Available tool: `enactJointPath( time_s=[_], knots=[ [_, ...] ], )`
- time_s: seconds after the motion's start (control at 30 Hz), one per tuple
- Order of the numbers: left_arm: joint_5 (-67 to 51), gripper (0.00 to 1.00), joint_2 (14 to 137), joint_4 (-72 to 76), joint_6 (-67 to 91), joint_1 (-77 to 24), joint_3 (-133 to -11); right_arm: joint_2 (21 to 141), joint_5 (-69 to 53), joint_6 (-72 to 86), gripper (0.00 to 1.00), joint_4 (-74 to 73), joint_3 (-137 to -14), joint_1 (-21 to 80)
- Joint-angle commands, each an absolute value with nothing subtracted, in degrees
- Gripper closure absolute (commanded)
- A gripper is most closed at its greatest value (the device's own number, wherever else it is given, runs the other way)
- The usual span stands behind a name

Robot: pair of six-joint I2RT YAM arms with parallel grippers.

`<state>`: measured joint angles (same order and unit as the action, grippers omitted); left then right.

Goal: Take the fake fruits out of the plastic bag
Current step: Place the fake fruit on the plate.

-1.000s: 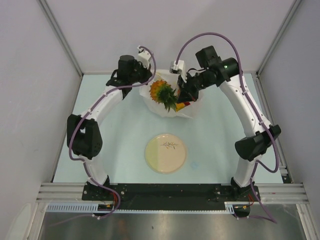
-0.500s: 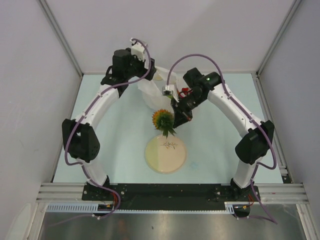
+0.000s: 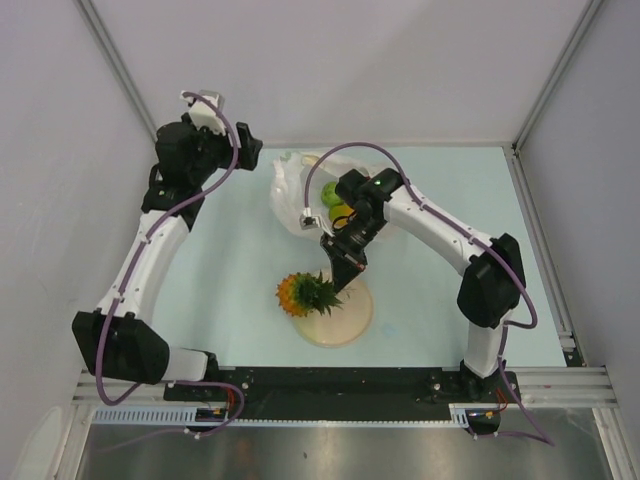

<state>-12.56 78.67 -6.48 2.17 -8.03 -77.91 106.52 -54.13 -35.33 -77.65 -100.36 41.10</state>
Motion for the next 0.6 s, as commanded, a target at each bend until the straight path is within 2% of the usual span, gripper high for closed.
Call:
enactJointPath(
  time_s=[0.0,0.57],
  knots=[
    [-14.94,0.0,74.89,-5.63,4.48,-6.86,-73.05,108.37,-55.99,-33.05,1.0,-84.11,-102.13,41.92],
    [-16.17,0.0,70.58,-5.27,5.19,-5.89,-67.32,112.58,-54.32,-32.52,1.0,-85.43,-105.47,42.8]
  ],
)
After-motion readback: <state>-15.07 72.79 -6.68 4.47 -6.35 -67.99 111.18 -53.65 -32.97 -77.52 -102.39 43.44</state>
